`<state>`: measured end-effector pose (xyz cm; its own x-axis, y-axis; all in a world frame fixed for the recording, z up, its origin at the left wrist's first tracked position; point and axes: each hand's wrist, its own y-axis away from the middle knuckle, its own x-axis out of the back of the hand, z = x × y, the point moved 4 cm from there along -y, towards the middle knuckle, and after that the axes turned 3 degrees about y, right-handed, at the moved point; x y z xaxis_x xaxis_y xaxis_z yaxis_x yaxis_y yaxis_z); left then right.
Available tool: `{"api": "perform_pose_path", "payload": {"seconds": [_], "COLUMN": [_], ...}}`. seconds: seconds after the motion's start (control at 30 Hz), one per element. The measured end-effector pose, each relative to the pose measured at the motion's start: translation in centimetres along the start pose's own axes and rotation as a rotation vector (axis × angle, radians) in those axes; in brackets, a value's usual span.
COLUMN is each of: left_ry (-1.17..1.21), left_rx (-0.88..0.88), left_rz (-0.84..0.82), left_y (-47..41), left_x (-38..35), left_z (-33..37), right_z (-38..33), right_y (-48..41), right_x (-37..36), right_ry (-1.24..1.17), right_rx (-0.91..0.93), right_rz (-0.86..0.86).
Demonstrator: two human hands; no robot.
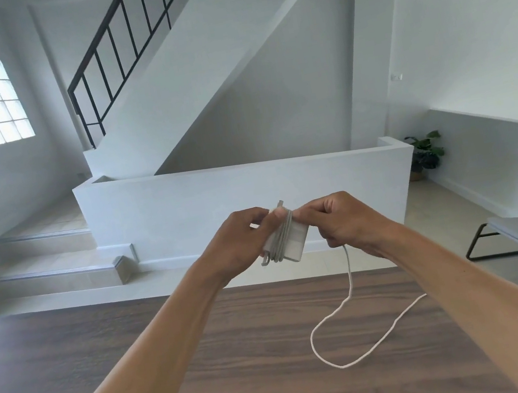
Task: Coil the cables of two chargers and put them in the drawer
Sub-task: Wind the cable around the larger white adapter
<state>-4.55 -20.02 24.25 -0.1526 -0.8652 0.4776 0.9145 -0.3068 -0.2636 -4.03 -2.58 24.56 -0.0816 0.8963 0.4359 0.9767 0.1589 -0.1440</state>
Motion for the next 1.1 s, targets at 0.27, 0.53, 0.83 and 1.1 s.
{"api": "perform_pose_path", "payload": {"seconds": [0.27,0.53,0.83,1.1], "left_ry": [0.080,0.085,0.081,0.067], "left_rx": [0.082,0.025,-0.034,-0.046], "left_rz": [-0.112,-0.133,-0.042,0.005], "left_y": [0.8,1.3,1.0,0.3], "left_x": [-1.5,-1.8,-2.5,-2.2], "left_z": [0.3,0.6,-0.2,-0.4], "right_z": [-0.8,-1.3,-2.6,-4.2], "right_y": [-0.1,0.2,0.0,-0.3], "right_x": [-0.9,-0.4,-0.1,-0.3], "right_ry": [0.028,0.146,0.484,0.501], "right_rx": [-0.010,0.009,0.063,0.005], "right_rz": [-0.073,-0.069,-0.022,0.030]}}
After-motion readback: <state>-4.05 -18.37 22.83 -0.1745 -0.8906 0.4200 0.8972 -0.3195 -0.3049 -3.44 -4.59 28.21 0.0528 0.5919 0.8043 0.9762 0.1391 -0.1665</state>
